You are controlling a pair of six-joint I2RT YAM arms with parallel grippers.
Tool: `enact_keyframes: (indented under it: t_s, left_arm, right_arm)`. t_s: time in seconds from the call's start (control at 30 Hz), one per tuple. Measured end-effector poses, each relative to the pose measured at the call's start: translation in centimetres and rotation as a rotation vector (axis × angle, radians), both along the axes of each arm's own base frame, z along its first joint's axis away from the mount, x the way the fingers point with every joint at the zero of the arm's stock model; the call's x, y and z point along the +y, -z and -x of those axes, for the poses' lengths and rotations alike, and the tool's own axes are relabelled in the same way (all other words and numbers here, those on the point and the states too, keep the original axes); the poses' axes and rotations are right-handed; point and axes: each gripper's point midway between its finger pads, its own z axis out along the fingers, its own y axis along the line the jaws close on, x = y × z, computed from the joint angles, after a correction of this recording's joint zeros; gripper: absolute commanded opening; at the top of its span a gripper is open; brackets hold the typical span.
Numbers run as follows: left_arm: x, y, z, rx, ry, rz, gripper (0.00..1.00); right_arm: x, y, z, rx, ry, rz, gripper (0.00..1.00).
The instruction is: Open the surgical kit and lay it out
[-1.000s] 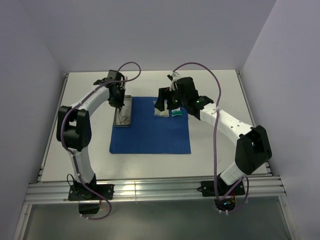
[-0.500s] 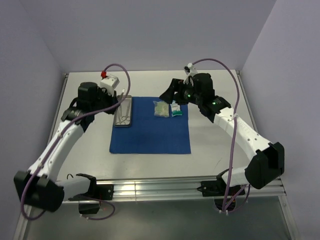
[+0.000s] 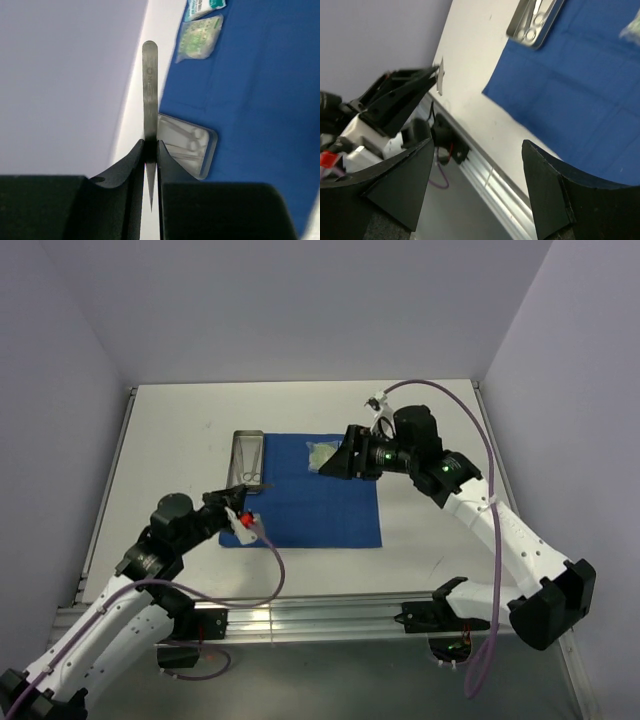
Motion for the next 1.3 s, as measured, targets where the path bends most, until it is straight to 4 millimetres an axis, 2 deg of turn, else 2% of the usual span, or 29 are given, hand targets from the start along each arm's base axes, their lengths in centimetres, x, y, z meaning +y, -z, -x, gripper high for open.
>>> enact_keyframes:
  t_s: [0.1, 0.17, 0.3, 0.4, 0.53, 0.7, 0.87, 1.0, 1.17, 1.3]
  left_arm:
    - [0.0, 0.4, 0.6, -0.195, 0.080, -0.113, 0.00]
    - [0.0, 1.0, 1.0, -0.313, 0.131, -0.202, 0.00]
    - [-0.4, 1.6, 1.4, -0.451, 0.212, -0.320, 0.00]
    - [-0.9, 1.2, 1.7, -0.527, 0.263, -0.367, 0.00]
    - [-1.6, 1.0, 2.1, -0.566, 0.321, -0.401, 0.00]
    - [-2.2, -0.2, 2.4, -0.579, 0.369, -0.417, 0.00]
    - [-2.6, -0.8, 2.6, -0.589, 0.399, -0.425, 0.00]
    - [-2.8, -0.2, 2.8, -0.573, 0.424, -0.436, 0.00]
    - [-2.9, -0.2, 2.8, -0.573, 0.434, -0.435, 0.00]
    - [-3.1, -0.1, 2.9, -0.573, 0.445, -0.432, 0.00]
  right_arm:
    - [0.7, 0.9, 2.2, 0.026, -0.060, 0.023, 0.77]
    - [1.6, 2.2, 4.0, 0.053, -0.112, 0.051, 0.77]
    - [3.0, 4.4, 6.8, 0.094, -0.172, 0.122, 0.71]
    - [4.0, 5.4, 7.7, 0.077, -0.191, 0.187, 0.65]
    - [6.1, 5.4, 7.8, 0.028, -0.223, 0.281, 0.59]
    - [9.6, 3.1, 6.7, -0.087, -0.271, 0.358, 0.59]
    - [10.8, 2.2, 5.6, -0.127, -0.284, 0.425, 0.59]
    - [11.1, 3.1, 5.2, -0.126, -0.303, 0.491, 0.57]
    - [10.8, 5.7, 6.0, -0.099, -0.356, 0.587, 0.49]
    - [10.6, 6.7, 6.3, -0.088, -0.386, 0.630, 0.45]
